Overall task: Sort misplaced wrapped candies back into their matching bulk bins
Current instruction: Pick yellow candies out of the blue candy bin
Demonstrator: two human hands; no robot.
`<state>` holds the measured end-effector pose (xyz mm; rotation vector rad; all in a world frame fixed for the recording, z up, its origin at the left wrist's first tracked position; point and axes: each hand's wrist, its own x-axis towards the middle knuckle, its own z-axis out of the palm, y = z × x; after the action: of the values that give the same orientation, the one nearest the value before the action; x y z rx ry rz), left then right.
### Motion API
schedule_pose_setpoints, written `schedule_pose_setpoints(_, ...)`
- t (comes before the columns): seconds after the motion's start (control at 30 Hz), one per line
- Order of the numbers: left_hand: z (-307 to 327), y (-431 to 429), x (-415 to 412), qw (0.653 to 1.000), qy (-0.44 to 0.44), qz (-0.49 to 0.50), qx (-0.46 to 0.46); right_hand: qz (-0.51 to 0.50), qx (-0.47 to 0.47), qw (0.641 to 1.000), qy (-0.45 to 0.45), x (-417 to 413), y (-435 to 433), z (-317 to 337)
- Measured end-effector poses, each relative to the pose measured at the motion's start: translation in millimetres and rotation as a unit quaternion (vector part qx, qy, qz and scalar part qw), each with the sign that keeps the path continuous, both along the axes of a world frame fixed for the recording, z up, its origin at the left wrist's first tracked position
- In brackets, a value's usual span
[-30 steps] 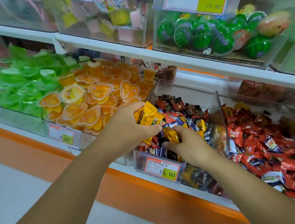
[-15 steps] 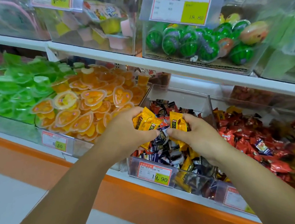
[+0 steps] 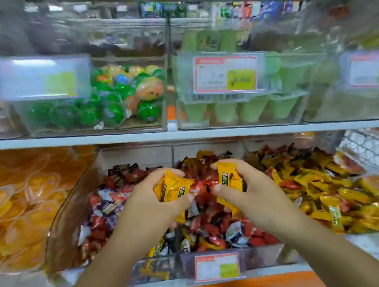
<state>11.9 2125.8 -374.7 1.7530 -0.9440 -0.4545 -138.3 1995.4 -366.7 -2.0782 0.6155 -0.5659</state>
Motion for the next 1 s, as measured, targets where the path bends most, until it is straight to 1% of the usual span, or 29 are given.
schedule_pose_setpoints(0.07,1.9,-31.9,-26.6,0.999,-0.014,-0.044,-0.008,-0.057,-0.029,0.998,0.011,-32.8,-22.9,-1.7)
schedule_pose_setpoints(0.17,7.4,-88.1,-64.0,0.993,-0.09,-0.082,-0.009,-0.161,-0.096,0.982,0.026,-75.7,-63.7,-6.0)
schedule_pose_setpoints(0.27,8.4,-149.4,-87.4,0.98,-0.181,-0.079,0.009,-0.26,-0.17,0.95,0.025,-100.8,-111.1,-13.1)
schedule_pose_setpoints(0.37,6.8,-210.5,-104.4,0.949,-0.3,-0.03,0.089,-0.331,-0.205,0.919,0.063,-105.8,-163.5,-20.3)
schedule_pose_setpoints(0.43,2.9,-243.6,-105.2,0.929,-0.349,-0.003,0.121,-0.329,-0.232,0.913,0.066,-101.7,-192.3,-26.4)
schedule_pose_setpoints(0.47,-0.3,-256.9,-101.6,0.927,-0.352,-0.007,0.13,-0.302,-0.265,0.913,0.078,-98.4,-205.3,-32.8)
schedule_pose_setpoints(0.53,-11.9,-275.2,-90.8,0.932,-0.324,-0.065,0.15,-0.238,-0.336,0.899,0.151,-90.6,-225.2,-50.7)
schedule_pose_setpoints(0.57,-19.5,-281.5,-85.6,0.92,-0.34,-0.104,0.166,-0.21,-0.343,0.892,0.205,-86.7,-229.5,-58.8)
schedule_pose_setpoints(0.6,-27.1,-286.4,-81.1,0.893,-0.381,-0.135,0.195,-0.194,-0.347,0.884,0.248,-84.7,-231.3,-65.2)
schedule_pose_setpoints(0.63,-32.8,-288.9,-78.1,0.862,-0.425,-0.158,0.227,-0.183,-0.347,0.878,0.274,-84.5,-233.5,-70.2)
schedule_pose_setpoints(0.67,-36.6,-290.5,-76.2,0.838,-0.451,-0.173,0.254,-0.175,-0.345,0.875,0.29,-84.4,-234.6,-72.8)
schedule_pose_setpoints(0.7,-38.1,-292.3,-74.6,0.827,-0.46,-0.183,0.268,-0.168,-0.337,0.876,0.301,-84.5,-233.9,-71.9)
schedule_pose_setpoints(0.77,-35.8,-291.9,-75.0,0.835,-0.442,-0.194,0.265,-0.164,-0.327,0.882,0.297,-85.3,-232.1,-70.0)
schedule_pose_setpoints(0.83,-28.9,-284.9,-76.1,0.86,-0.402,-0.201,0.243,-0.166,-0.296,0.9,0.273,-87.1,-229.0,-63.8)
schedule_pose_setpoints(0.9,-20.1,-269.4,-73.8,0.893,-0.348,-0.203,0.2,-0.163,-0.26,0.925,0.222,-92.1,-221.4,-54.2)
schedule_pose_setpoints(0.93,-14.9,-255.9,-72.0,0.903,-0.334,-0.2,0.179,-0.162,-0.248,0.935,0.194,-95.1,-216.3,-48.6)
schedule_pose_setpoints(1.0,-6.0,-221.7,-64.9,0.911,-0.339,-0.187,0.143,-0.158,-0.24,0.944,0.165,-99.4,-203.2,-36.5)
